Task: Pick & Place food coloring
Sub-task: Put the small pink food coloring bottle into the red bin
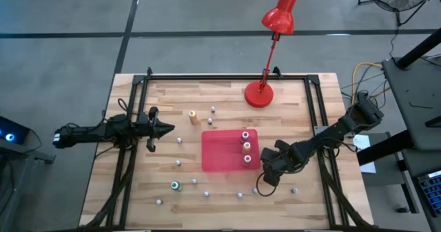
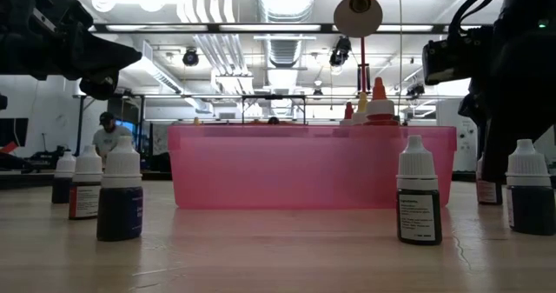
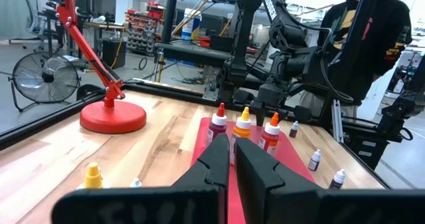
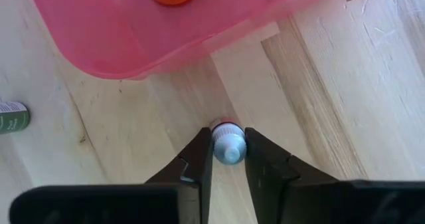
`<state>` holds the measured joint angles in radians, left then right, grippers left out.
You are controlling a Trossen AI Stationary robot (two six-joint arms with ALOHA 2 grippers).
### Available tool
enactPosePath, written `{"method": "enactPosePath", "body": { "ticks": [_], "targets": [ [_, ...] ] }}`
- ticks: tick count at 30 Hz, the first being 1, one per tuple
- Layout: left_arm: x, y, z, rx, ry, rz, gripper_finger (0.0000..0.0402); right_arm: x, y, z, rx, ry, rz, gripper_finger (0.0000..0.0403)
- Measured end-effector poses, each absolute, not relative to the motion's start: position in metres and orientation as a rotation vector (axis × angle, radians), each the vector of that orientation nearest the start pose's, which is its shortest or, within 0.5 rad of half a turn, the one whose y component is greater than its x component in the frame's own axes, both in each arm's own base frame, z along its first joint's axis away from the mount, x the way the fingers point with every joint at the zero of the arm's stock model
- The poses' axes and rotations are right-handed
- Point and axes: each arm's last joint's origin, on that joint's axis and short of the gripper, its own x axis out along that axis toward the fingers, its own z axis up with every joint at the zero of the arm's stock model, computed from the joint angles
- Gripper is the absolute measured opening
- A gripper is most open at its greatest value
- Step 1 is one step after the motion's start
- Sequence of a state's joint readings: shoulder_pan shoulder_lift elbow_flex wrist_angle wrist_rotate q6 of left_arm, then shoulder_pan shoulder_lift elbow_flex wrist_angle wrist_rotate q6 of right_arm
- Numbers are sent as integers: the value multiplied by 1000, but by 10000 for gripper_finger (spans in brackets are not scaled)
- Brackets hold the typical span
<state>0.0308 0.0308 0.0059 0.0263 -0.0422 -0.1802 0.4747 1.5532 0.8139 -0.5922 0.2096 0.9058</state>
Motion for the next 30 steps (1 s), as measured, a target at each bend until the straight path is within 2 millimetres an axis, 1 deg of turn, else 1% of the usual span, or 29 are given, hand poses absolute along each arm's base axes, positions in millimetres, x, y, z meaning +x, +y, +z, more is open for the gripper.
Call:
{"method": "enactPosePath", "body": {
  "ticks": [4, 12, 16, 20, 26, 30],
  "targets": [
    [99, 4, 166, -180, -8, 73, 0, 232, 113, 158, 339, 1239, -344, 62],
    [99, 4, 166, -180, -8, 73, 0, 229, 112, 185, 313, 1272, -339, 56],
    [99, 4, 166, -180, -8, 73, 0, 231, 113, 202, 294, 1289, -334, 56],
    [99, 4, 166, -180, -7, 72, 0, 235, 115, 224, 264, 1291, -312, 55],
    [99, 4, 166, -180, -8, 72, 0, 243, 118, 257, 234, 1255, -287, 55],
    [99, 4, 166, -180, -8, 72, 0, 247, 117, 277, 220, 1229, -275, 54]
  ]
}}
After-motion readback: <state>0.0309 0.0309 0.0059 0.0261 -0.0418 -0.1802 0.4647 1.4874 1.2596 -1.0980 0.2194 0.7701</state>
